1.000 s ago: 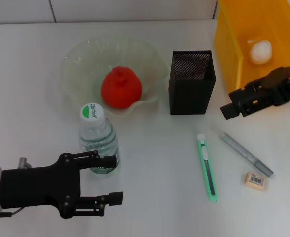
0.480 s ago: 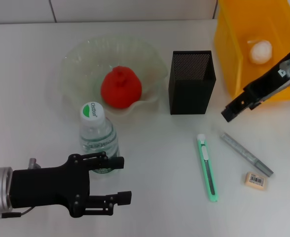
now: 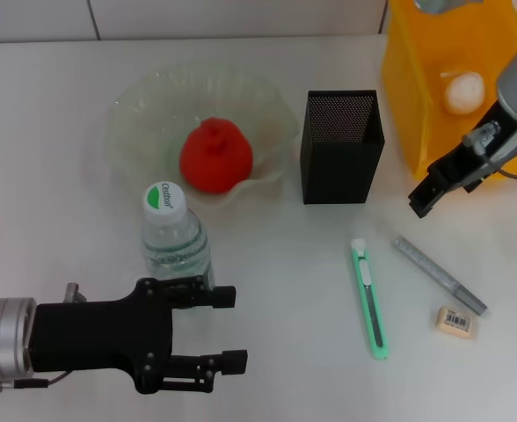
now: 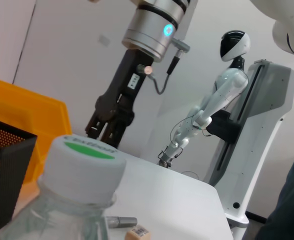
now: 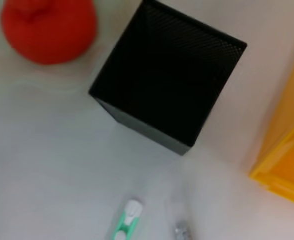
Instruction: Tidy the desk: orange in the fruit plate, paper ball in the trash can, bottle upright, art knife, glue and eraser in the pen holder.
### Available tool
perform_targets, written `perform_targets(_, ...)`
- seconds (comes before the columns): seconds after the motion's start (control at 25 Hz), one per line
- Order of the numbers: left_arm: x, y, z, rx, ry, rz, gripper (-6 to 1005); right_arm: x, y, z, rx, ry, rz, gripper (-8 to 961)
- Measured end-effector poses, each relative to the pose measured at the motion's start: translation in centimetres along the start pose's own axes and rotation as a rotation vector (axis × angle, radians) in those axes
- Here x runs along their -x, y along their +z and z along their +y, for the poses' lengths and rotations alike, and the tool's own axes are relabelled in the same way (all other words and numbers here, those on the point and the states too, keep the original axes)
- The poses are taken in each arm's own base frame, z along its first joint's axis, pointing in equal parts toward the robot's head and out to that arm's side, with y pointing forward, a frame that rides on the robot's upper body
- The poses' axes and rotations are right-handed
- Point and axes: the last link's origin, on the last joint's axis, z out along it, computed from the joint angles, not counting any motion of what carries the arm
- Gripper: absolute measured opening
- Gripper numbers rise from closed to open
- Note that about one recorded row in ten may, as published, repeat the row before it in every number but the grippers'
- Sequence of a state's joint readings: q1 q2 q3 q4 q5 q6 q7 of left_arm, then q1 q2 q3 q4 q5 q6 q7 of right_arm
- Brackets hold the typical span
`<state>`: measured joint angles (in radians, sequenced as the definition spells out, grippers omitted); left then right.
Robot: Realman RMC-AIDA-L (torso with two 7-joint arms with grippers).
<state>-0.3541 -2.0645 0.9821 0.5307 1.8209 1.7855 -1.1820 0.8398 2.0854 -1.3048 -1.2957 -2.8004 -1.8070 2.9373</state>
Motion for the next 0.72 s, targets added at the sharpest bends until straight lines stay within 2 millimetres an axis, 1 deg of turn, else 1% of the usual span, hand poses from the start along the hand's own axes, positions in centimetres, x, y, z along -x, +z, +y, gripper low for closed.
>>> perform_targets(0.04,0.0,0.0,0.0,0.000,0.000,0.000,799,0.2,0.5,0.5,0.009,-0.004,-0.001,718)
perform_targets(0.12,0.0,0.0,0.0,0.000,0.000,0.000,799,0.2,0.8,0.7,0.025,-0.006,0.002,710)
perform_targets(0.24,0.0,0.1,-0.1,0.001,0.002,-0.004,799,0.5,2.1,1.7,0.103,-0.003,0.013,697)
perform_targets(0.28,0.0,0.1,-0.1,0.001,0.002,-0.004,799,0.5,2.1,1.7,0.103,-0.003,0.013,693)
perform_targets(0.44,0.2,0.2,-0.1,-0.008,-0.008,-0.006,799,0.4,3.6,2.3,0.147,-0.006,0.053,676)
perform_targets(0.72,0.1,0.2,-0.2,-0.009,0.000,-0.007,799,-0.1,4.5,2.7,0.163,-0.010,0.073,646)
